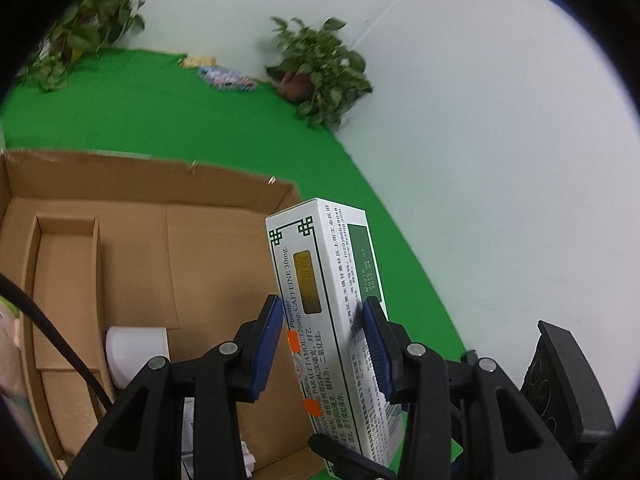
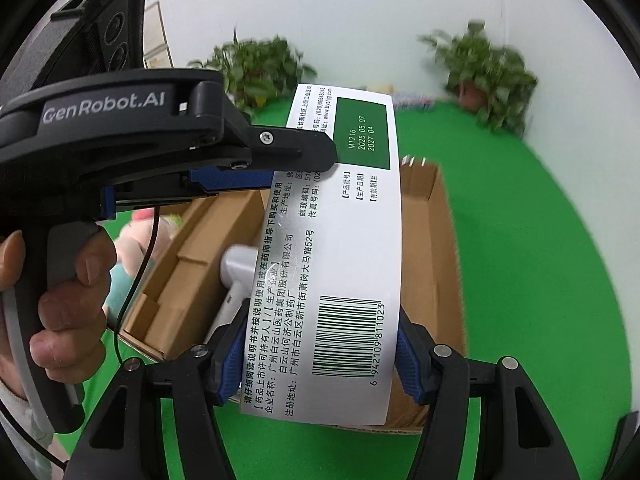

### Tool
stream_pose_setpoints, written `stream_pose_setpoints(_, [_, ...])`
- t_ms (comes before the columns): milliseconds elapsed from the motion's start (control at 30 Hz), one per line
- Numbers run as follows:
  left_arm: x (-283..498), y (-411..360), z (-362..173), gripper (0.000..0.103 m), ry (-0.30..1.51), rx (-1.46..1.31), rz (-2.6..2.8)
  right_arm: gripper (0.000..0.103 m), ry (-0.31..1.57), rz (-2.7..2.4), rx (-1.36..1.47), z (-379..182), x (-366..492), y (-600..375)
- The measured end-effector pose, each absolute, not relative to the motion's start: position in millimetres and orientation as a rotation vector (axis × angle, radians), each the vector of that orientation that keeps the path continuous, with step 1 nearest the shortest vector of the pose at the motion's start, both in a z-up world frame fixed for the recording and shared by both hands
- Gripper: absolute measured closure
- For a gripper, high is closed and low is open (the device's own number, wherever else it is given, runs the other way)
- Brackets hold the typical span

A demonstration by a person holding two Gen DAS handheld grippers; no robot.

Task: Organize objects
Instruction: 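Lift the medicine box with the right gripper and carry it over the box, then lower the medicine box beside the phone stand and open the right gripper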

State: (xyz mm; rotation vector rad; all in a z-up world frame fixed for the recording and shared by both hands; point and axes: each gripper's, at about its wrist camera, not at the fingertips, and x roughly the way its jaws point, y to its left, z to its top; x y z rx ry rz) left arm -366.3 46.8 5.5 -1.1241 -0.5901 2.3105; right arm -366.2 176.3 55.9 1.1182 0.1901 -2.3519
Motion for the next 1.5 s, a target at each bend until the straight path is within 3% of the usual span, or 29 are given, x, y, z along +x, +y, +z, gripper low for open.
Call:
stream_pose_setpoints(267, [-392.5, 46.7, -64.4, 0.063, -0.656, -1.372, 2.239, 0.043, 0.121, -2.160, 1.385, -6.8, -404.8, 170.6])
stream_pose_setpoints(467, [-400.3, 48.6, -87.2, 0.062, -0.659, -1.473, 2.213, 0.043, 0.093, -2.094, 1.503, -40.2, -414.0, 166.6])
stream_pose_setpoints(800, [-366.5, 27.3, -42.1, 0.062, -0.560, -1.390, 2.311, 0.040, 0.090, -2.072, 1.579, -57.2, -416.5, 153.3])
stream_pose_setpoints(967, [-327.0, -6.3, -20.3, 0.062, -0.554, -1.292, 2.415, 0.029, 0.136, -2.109, 1.558, -46.1, -410.4, 148.5])
stream_pose_setpoints(1067, [-308.6, -29.1, -19.8, 0.062, -0.566, -1.275, 2.456, 0.031, 0.117, -2.154, 1.539, -38.8, -412.9, 149.8])
stream_pose_setpoints(1133, [-299.6, -38.7, -22.8, 0.062, -0.573, -1.278, 2.475, 0.042, 0.118, -2.162, 1.542, -36.1, -422.4, 150.1])
stream_pose_setpoints(1400, [-273.3, -73.5, -36.3, 0.062, -0.623, -1.268, 2.514, 0.042, 0.214, -2.217, 1.578, -57.0, -409.1, 143.7])
stream_pose_setpoints(1500, [-267.3, -79.3, -38.5, 0.062, -0.629, -1.258, 2.514, 0.036, 0.229, -2.188, 1.594, -56.4, -404.2, 138.1])
